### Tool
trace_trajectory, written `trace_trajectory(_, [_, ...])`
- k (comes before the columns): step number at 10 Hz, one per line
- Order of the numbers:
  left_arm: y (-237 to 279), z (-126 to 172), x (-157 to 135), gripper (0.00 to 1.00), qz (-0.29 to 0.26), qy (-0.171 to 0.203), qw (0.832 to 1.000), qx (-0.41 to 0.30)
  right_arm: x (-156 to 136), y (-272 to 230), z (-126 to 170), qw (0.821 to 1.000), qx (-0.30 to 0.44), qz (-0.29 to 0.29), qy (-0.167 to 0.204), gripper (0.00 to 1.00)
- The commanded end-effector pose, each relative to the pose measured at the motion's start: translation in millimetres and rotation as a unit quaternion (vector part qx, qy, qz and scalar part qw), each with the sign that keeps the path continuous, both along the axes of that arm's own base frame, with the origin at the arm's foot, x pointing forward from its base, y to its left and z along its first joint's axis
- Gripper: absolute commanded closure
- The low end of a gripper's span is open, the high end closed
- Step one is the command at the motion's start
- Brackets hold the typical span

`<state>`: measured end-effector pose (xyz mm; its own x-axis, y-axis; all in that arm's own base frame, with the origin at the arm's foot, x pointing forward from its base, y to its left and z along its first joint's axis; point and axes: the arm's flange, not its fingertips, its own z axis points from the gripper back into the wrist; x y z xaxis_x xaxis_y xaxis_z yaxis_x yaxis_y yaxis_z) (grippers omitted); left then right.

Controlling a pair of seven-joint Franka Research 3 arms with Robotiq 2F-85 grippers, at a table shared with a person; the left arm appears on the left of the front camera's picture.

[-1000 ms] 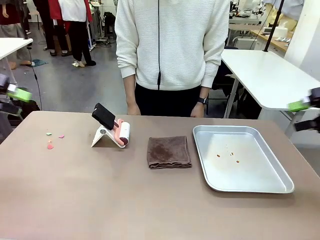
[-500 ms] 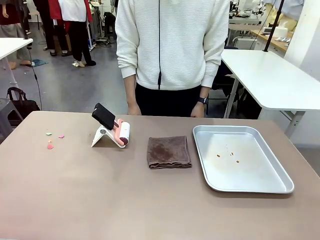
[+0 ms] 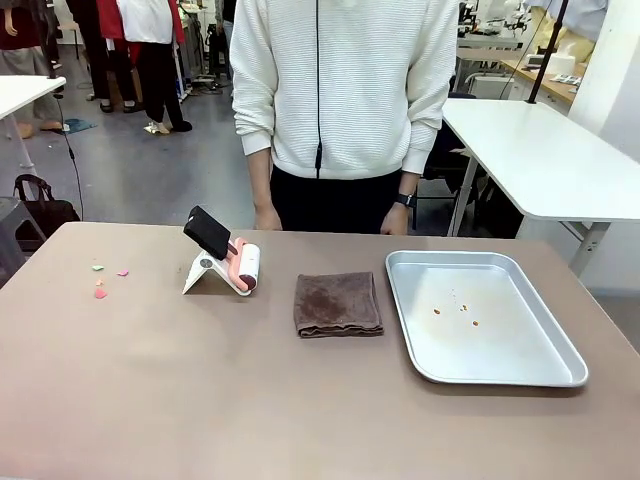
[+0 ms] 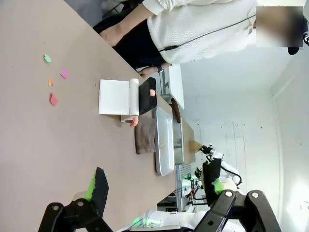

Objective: Clean the surface of the table.
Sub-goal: Hold the Lint Roller with your left hand and the towel with your right hand.

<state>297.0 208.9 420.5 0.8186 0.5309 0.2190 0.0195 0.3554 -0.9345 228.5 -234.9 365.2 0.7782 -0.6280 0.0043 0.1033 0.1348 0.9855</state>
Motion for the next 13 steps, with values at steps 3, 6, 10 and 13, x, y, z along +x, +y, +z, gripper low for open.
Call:
trace_trajectory(3, [2, -1, -4, 0.0, -0.012, -0.014, 1.0, 0.005, 0, -2, 8, 1.0, 0.007, -0.004, -0.015, 0.0])
trace_trajectory(6, [-6, 12, 6, 0.0, 0.001, 0.012, 0.999, 0.04, 3, 17, 19, 0.999, -0.045, -0.003, -0.002, 0.0])
trace_trajectory(10, [-91, 81, 73, 0.0, -0.151, -0.023, 0.976, 0.152, 52, 141, 99, 0.965, -0.249, 0.066, -0.042, 0.0])
trace_trajectory(13, [-204, 93, 134, 0.0, -0.266, 0.009, 0.94, 0.212, 99, 270, 136, 0.919, -0.352, 0.168, -0.054, 0.0])
